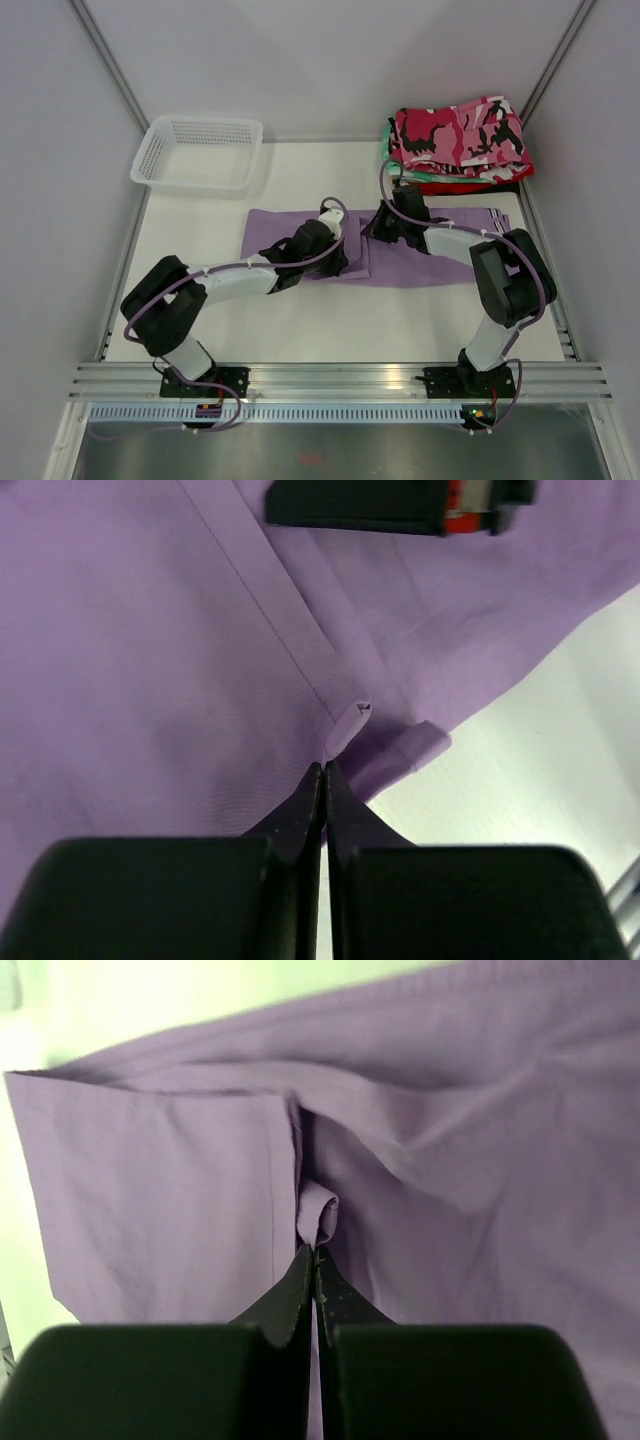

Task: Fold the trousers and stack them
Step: Fold the trousers

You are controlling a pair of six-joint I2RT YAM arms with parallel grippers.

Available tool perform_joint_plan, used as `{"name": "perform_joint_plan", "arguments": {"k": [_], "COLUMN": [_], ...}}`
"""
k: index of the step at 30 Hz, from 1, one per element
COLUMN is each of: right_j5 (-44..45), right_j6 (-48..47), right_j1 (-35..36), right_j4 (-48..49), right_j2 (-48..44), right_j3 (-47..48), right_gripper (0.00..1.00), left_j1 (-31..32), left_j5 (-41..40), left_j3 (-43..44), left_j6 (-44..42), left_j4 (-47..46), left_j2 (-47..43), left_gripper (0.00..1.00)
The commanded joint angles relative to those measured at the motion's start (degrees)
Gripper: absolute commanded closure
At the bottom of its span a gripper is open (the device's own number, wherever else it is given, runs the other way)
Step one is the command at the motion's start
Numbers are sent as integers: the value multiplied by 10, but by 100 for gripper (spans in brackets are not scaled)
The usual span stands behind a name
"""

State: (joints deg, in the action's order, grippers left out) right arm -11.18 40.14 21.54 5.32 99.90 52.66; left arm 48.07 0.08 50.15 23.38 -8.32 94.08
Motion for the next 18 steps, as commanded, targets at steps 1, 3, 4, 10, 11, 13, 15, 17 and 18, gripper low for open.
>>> {"name": "perform_joint_plan", "arguments": {"k": [1,3,4,10,11,13,15,17,18], "right_j5": [12,12,11,19,20,20,20,15,15], "right_j6": [-23,-27,-27,-31,-31,-29,-30,-33,-41], "right_j1": [3,2,3,2,2,1,1,0,0], "right_j4": [14,7,4,-7,-8,-13,-18,-28,-35], "right_j2": [15,26,36,71,73,82,85,79,75], "right_j3": [52,80,89,126,129,131,132,128,128], "right_gripper": [100,100,100,100,100,100,100,100,100], "left_j1": [1,1,1,1,2,4,4,5,4], "left_j5": [2,2,-11,-19,-8,-7,-9,-8,-9], "left_j3": [-11,-14,-18,-36,-36,-35,-34,-32,-27], "left_j6": [16,20,25,24,24,28,36,45,49], "left_j4": [-33,-29,-28,-54,-57,-64,-73,-75,-73], "left_j2": [-66,-78,-83,-106,-89,-67,-34,-9,-2], "left_gripper": [98,98,98,98,98,98,98,96,92]}}
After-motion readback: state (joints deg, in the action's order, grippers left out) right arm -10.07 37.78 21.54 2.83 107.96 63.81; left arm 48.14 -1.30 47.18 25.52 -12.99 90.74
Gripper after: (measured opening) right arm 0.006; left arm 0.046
